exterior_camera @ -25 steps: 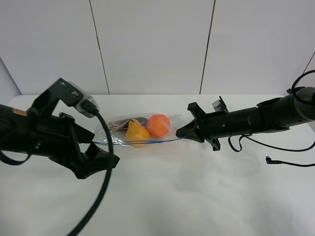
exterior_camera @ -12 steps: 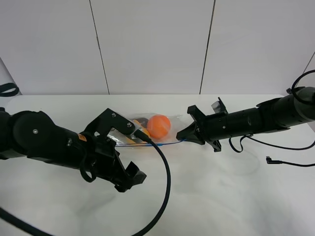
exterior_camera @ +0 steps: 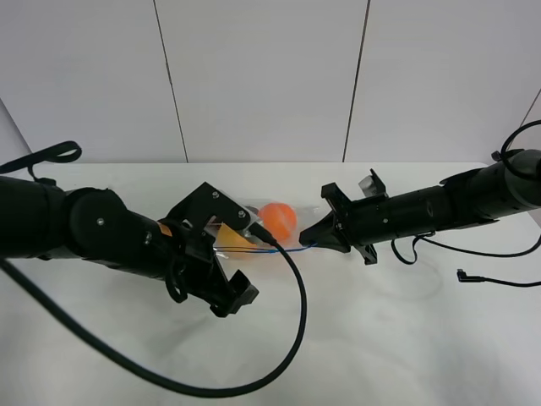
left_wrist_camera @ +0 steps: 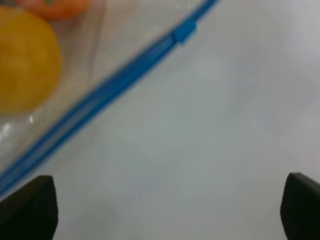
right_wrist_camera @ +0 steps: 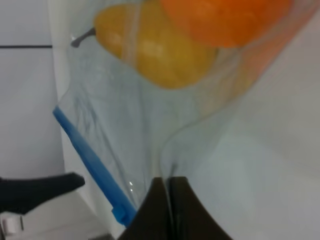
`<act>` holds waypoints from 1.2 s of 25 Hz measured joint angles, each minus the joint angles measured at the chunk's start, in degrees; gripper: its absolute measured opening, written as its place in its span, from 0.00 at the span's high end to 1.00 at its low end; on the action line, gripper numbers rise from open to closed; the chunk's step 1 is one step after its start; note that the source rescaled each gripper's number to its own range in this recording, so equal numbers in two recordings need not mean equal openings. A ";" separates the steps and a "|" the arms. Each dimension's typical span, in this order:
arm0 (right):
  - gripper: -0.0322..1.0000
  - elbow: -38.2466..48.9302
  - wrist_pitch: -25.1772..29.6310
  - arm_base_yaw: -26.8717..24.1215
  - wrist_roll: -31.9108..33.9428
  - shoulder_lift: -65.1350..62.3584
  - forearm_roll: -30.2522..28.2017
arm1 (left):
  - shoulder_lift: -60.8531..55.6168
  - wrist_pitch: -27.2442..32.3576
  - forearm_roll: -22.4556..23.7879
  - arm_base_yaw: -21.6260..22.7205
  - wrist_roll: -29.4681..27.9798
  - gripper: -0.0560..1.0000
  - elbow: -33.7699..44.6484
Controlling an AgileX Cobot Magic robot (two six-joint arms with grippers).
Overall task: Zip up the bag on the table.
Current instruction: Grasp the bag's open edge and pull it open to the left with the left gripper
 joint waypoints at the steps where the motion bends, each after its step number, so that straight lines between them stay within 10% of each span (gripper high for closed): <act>1: 0.97 0.00 0.29 0.00 0.25 0.00 -0.54 | 0.43 0.82 0.55 0.00 0.00 0.00 -0.94; 30: 0.97 -0.04 1.99 0.00 2.02 0.00 -3.88 | 8.06 2.49 17.09 -5.82 -7.52 0.00 -12.92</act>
